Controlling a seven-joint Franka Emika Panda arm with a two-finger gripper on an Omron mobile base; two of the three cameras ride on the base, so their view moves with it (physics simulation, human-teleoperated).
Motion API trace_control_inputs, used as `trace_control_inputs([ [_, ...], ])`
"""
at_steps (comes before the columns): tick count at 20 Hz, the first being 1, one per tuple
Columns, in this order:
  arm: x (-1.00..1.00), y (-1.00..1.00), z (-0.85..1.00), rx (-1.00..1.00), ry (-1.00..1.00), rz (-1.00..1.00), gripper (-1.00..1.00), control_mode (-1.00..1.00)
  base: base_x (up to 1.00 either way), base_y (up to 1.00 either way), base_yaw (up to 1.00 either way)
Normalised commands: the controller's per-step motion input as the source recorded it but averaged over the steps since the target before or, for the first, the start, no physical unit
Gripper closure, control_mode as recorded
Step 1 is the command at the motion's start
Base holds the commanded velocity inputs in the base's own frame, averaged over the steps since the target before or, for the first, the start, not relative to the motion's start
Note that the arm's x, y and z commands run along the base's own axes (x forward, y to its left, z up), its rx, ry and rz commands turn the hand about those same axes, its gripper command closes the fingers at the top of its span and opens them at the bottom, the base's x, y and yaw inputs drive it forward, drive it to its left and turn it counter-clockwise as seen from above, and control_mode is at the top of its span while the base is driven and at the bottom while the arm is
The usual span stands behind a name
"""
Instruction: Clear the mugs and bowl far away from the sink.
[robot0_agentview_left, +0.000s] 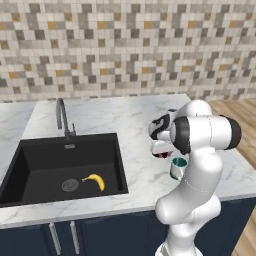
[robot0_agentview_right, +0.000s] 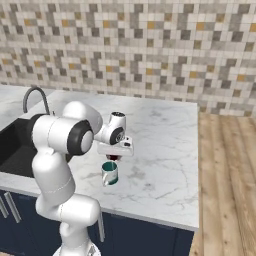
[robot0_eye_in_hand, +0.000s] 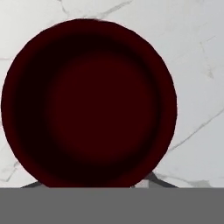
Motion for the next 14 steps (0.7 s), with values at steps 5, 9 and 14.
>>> trace_control_inputs([
  [5,0.06,0.03,-0.26,-0.04,0.0,-0.01,1.0,-1.0,0.0,0.0,0.0],
  [9,0.04,0.05,0.03,-0.03,-0.08,-0.02,1.0,-1.0,0.0,0.0,0.0],
  [14,0.0,0.19,0.29,0.0,-0.07,-0.02,1.0,-1.0,0.0,0.0,0.0],
])
